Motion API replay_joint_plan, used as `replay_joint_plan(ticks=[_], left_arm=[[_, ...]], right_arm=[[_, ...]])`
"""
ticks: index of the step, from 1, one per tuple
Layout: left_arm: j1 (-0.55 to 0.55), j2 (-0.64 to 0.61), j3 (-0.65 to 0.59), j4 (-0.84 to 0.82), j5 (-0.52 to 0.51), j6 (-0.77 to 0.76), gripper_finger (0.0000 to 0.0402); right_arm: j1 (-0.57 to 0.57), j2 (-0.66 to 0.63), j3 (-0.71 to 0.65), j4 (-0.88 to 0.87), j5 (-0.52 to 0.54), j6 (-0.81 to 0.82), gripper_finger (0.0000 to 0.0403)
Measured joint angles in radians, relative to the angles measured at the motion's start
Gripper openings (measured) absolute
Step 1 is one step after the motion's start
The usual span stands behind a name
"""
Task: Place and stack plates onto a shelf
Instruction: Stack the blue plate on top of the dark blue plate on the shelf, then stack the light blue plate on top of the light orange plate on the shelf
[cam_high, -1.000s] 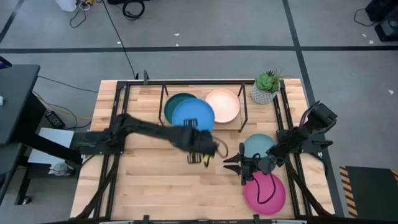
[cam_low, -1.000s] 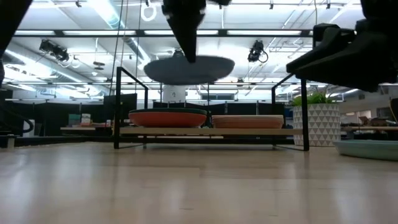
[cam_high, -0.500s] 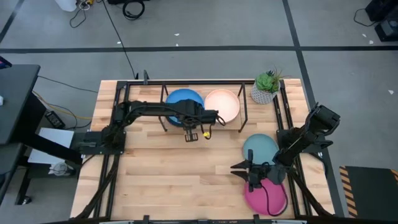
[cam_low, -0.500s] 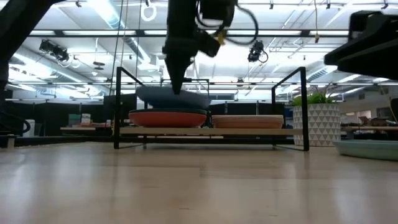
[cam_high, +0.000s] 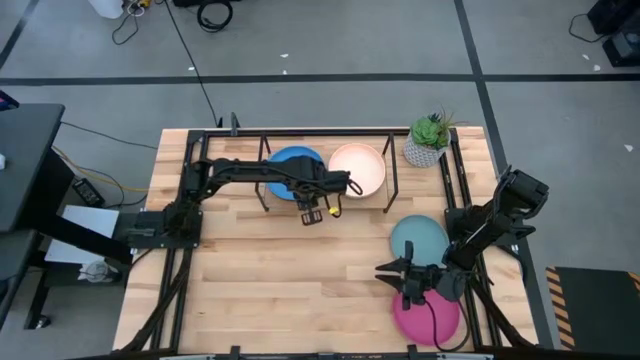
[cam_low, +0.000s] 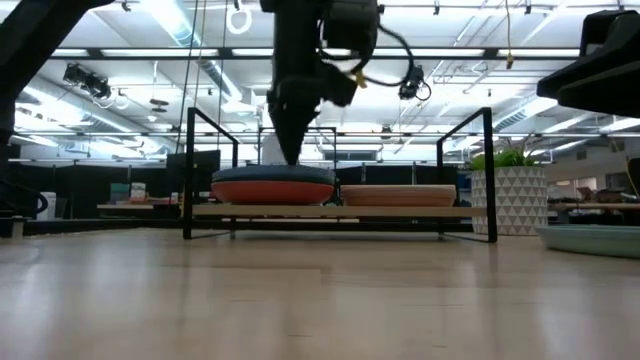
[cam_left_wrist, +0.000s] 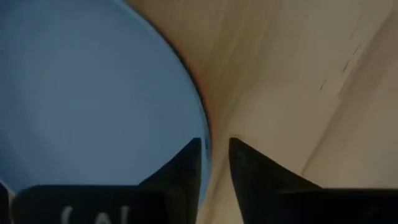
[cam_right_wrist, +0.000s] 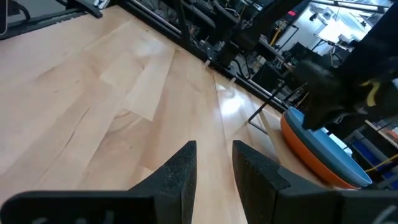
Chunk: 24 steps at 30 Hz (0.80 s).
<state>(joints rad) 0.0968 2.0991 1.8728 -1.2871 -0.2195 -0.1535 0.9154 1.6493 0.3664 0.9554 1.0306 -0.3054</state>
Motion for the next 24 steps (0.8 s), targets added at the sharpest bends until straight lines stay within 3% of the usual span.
replay_joint_plan(ticks=[4,9,14,18,24], left_arm=[[-0.011,-0.001,0.088,-0.023,0.000,-0.031,0.0109],[-0.080,-0.006,0.120,0.020,0.001,-0.073,0.0107],[-0.210,-0.040,0.015,0.233,-0.005,0.011,0.0083],[-0.265,-0.122,-0.067,0.364,-0.044,0.008,0.0054],[-0.319,-0.258,-0.302,0.637,-0.119,0.087,0.0019]], right_arm=[[0.000,0.000,0.000,-0.001,0.000,0.000,0.0109],[0.001,0.000,0.000,-0.040,-0.002,0.025,0.0109],[0.008,0.000,0.000,-0.092,-0.009,0.081,0.0109],[0.007,0.000,0.000,-0.104,-0.075,0.110,0.0104],[-0.005,0.000,0.000,-0.120,-0.141,0.106,0.0088]])
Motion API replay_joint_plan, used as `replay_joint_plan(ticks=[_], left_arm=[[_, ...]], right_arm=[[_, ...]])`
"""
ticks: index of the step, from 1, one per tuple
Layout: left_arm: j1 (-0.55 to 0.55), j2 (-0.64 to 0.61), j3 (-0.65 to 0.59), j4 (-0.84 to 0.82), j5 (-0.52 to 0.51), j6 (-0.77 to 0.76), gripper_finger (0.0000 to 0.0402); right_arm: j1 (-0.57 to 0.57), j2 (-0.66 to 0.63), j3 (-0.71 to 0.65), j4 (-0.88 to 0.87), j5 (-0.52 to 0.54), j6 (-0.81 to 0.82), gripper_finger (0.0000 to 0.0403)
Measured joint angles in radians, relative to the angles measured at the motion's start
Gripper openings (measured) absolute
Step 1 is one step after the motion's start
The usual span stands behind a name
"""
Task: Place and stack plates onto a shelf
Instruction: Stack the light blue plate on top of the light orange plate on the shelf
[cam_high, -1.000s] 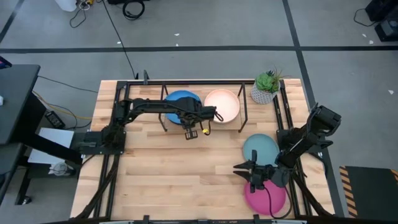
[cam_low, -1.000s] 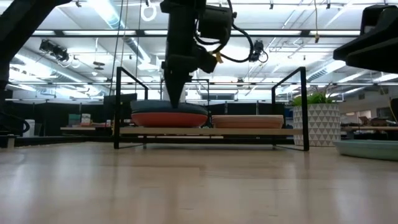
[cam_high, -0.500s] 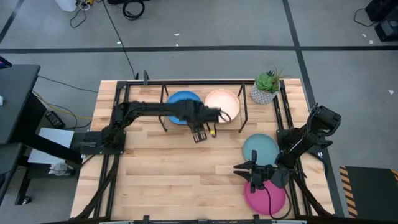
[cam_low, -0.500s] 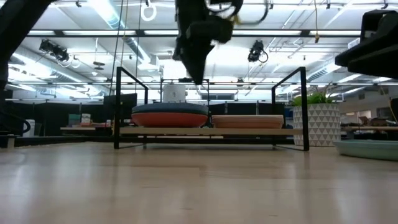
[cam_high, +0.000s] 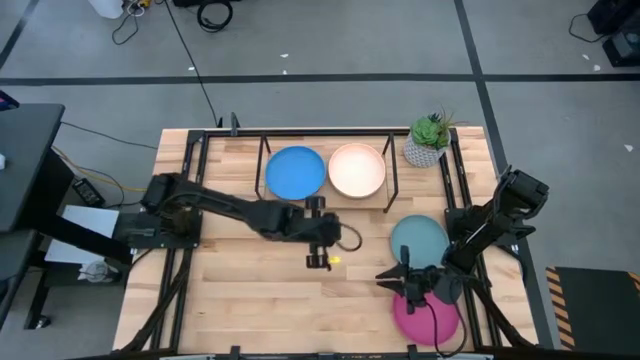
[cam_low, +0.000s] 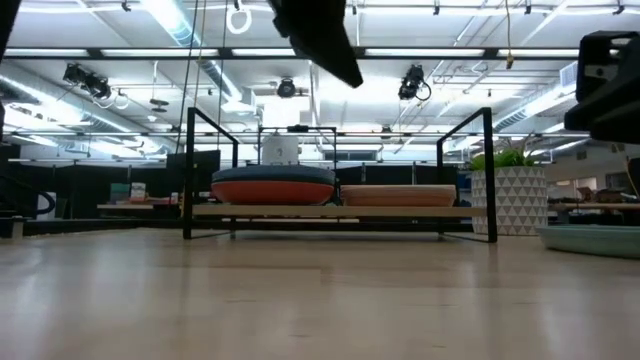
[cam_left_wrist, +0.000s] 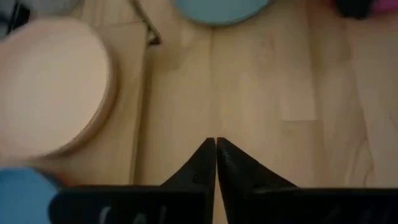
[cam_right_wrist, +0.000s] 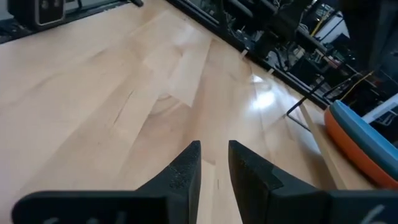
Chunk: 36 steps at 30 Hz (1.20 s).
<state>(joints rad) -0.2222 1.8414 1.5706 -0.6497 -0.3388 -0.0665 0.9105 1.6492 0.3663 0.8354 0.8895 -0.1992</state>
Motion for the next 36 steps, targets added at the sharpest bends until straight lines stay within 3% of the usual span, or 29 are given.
replay_joint_plan(ticks=[4,8,16,20,28,32,36], left_arm=[[-0.014,-0.077,-0.151,0.204,-0.013,0.105,0.0011],[-0.012,-0.114,-0.242,0.278,-0.024,0.208,0.0011],[0.013,-0.163,-0.302,0.310,-0.031,0.406,0.0012],[0.012,-0.216,-0.345,0.324,0.019,0.418,0.0012],[-0.006,-0.391,-0.607,0.486,0.054,0.361,0.0012],[-0.048,-0.472,-0.721,0.569,0.053,0.294,0.0013],[-0.080,-0.514,-0.798,0.600,0.054,0.202,0.0013]], right_arm=[[-0.039,-0.015,0.000,0.002,-0.031,-0.001,0.0083],[-0.118,-0.054,0.005,-0.055,-0.163,0.051,0.0082],[-0.325,-0.138,0.206,-0.633,-0.445,0.372,0.0082],[-0.348,-0.131,0.324,-0.895,-0.469,0.467,0.0082],[-0.337,-0.137,0.526,-1.364,-0.510,0.691,0.0083],[-0.339,-0.131,0.584,-1.530,-0.600,0.855,0.0096],[-0.355,-0.130,0.583,-1.591,-0.698,1.003,0.0123]])
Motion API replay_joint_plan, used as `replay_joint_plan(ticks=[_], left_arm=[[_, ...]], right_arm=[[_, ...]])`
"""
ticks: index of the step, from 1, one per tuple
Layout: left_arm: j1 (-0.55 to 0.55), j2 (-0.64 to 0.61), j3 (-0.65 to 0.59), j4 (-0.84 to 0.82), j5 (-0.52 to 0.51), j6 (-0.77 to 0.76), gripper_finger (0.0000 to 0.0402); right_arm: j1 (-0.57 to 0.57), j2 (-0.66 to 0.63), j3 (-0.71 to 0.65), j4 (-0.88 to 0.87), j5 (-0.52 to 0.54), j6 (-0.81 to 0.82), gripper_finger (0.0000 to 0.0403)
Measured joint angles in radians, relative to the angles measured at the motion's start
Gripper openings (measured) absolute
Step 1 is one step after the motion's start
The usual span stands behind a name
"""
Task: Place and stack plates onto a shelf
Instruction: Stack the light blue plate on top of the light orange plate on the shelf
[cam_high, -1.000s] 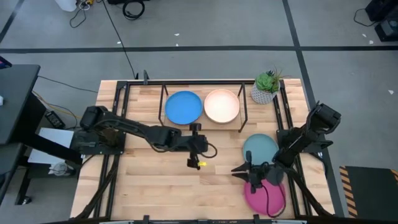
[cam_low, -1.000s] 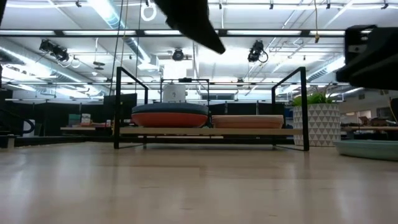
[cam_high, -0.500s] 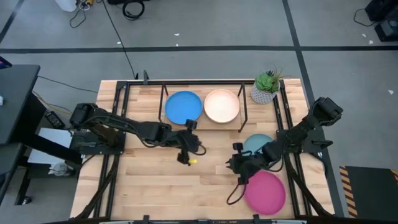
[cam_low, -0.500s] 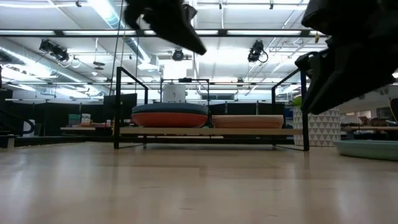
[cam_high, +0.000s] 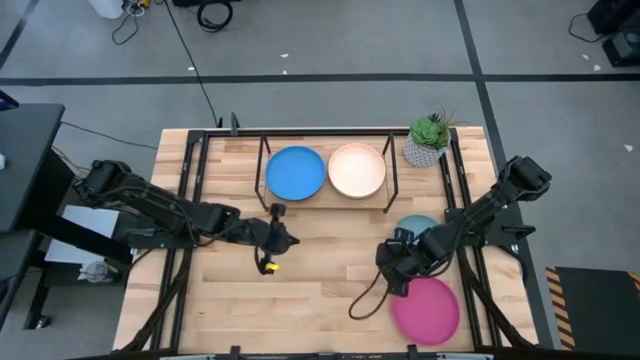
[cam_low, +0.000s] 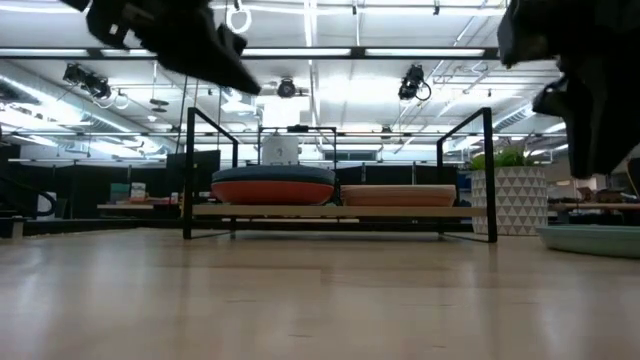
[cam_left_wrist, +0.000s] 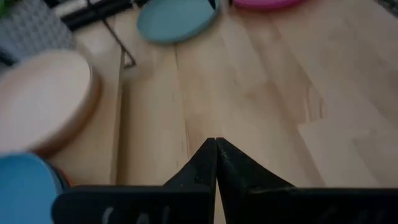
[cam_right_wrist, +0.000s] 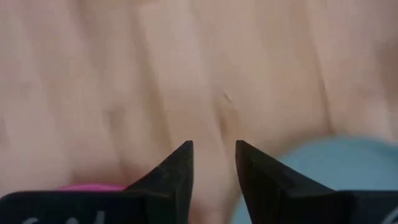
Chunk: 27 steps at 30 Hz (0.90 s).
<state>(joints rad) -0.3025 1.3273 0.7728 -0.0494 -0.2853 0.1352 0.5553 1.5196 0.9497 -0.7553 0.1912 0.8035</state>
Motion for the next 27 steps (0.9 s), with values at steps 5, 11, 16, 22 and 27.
replay_joint_plan(ticks=[5,11,16,22,27], left_arm=[[-0.013,-0.004,-0.028,-0.009,-0.013,-0.097,0.0014],[-0.048,-0.004,-0.029,-0.010,-0.018,-0.101,0.0049],[-0.062,-0.004,-0.029,-0.011,-0.024,-0.099,0.0102],[-0.061,-0.004,-0.029,-0.026,-0.026,-0.125,0.0123],[-0.060,-0.003,-0.029,-0.026,-0.026,-0.125,0.0123]], right_arm=[[-0.032,0.000,-0.001,-0.102,-0.011,0.139,0.0159],[-0.064,0.000,-0.052,-0.067,-0.049,0.193,0.0175],[-0.074,0.000,-0.098,-0.068,-0.065,0.261,0.0172],[-0.073,0.000,-0.172,0.037,-0.114,0.279,0.0163],[-0.073,0.000,-0.207,0.037,-0.111,0.296,0.0142]])
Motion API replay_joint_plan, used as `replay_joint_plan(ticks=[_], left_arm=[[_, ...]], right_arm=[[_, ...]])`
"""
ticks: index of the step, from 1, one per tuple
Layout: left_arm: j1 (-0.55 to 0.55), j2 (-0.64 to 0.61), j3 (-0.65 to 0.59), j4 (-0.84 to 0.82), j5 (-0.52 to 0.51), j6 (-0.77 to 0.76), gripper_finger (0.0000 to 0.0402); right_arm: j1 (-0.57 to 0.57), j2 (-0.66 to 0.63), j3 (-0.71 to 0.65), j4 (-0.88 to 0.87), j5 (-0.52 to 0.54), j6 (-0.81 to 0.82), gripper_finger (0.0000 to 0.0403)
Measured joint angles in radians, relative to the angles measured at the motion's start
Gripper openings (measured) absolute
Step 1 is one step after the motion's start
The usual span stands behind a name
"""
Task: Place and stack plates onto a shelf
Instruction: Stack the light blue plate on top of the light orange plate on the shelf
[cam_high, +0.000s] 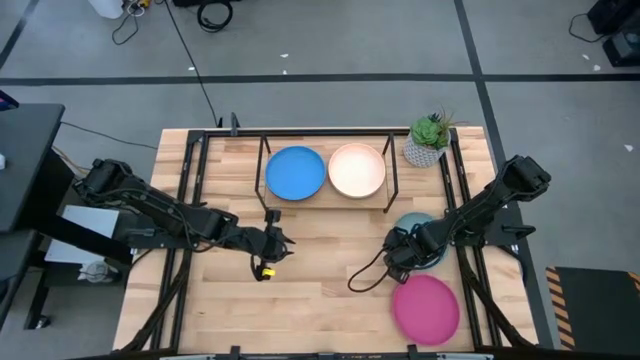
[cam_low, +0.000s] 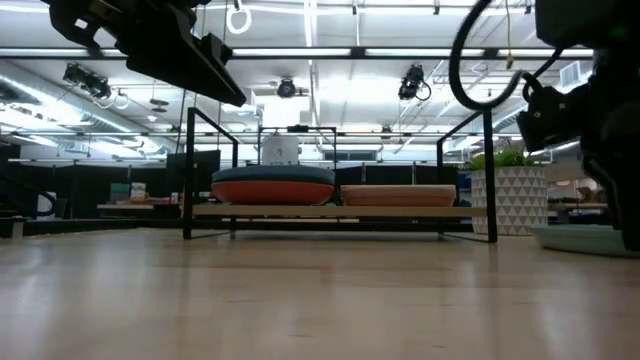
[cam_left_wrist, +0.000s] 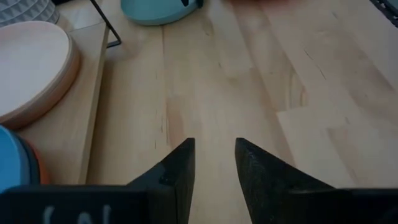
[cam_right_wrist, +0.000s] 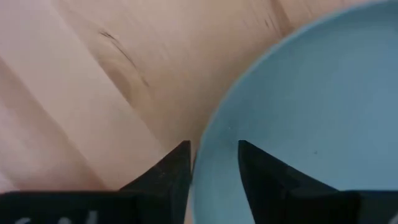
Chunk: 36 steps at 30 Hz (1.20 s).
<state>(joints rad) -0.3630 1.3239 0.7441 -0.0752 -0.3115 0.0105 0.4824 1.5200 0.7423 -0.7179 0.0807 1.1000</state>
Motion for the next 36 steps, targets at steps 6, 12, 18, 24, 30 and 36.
replay_joint_plan(ticks=[6,12,18,24,30,36], left_arm=[[0.000,0.000,0.000,0.000,0.000,0.000,0.0123],[-0.002,-0.006,0.000,0.000,0.001,0.008,0.0123],[-0.001,-0.011,0.001,0.004,0.001,0.010,0.0123],[0.000,-0.011,0.001,0.004,0.000,0.001,0.0123],[0.000,-0.011,0.001,0.007,-0.010,-0.046,0.0123],[0.000,-0.011,0.001,0.025,-0.032,-0.124,0.0123]], right_arm=[[0.000,0.000,-0.006,-0.010,0.000,-0.001,0.0072],[-0.007,-0.003,0.019,-0.024,-0.053,-0.067,0.0015],[-0.005,-0.003,0.144,0.006,-0.118,-0.284,0.0031],[0.014,-0.003,0.283,0.016,-0.109,-0.581,0.0015],[0.031,-0.002,0.424,-0.029,0.101,-0.861,0.0023],[-0.059,-0.002,0.455,-0.061,0.232,-1.000,0.0023]])
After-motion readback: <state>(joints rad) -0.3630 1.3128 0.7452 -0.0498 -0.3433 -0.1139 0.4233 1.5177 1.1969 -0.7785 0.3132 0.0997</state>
